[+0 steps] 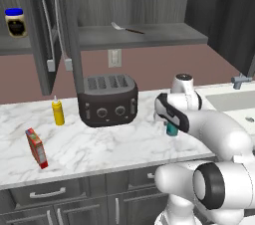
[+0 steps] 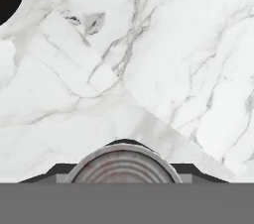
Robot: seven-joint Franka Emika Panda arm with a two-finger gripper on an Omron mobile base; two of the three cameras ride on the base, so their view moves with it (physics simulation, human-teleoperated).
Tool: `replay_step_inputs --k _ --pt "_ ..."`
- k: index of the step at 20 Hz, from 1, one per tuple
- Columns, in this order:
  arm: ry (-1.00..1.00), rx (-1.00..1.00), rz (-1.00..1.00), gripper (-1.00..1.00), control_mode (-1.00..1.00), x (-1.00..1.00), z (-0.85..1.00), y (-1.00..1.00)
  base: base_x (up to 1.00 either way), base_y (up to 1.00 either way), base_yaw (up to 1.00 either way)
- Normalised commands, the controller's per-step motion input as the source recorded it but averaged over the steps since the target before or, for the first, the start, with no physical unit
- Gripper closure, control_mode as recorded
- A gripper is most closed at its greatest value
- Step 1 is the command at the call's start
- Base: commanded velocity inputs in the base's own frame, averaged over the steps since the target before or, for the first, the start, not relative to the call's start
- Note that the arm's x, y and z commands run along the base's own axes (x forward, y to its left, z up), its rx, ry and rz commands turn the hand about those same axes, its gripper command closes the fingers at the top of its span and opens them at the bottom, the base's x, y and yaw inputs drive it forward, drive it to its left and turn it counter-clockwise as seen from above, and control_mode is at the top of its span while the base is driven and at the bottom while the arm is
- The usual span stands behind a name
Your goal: Pick the canned food and cereal from the counter and place them in the cabinets closest to them.
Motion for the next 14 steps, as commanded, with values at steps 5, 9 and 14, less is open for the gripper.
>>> replay_step_inputs --k 5,9,14 --pt "0.00 0.00 -0.13 1.00 -1.00 -0.08 0.55 0.00 0.00 0.00 0.00" --pt "-0.01 0.00 -0.10 1.00 -1.00 -0.09 0.62 0.00 0.00 0.00 0.00" --pt "-0.02 0.00 -0.10 1.00 -1.00 -0.12 0.63 0.00 0.00 0.00 0.00"
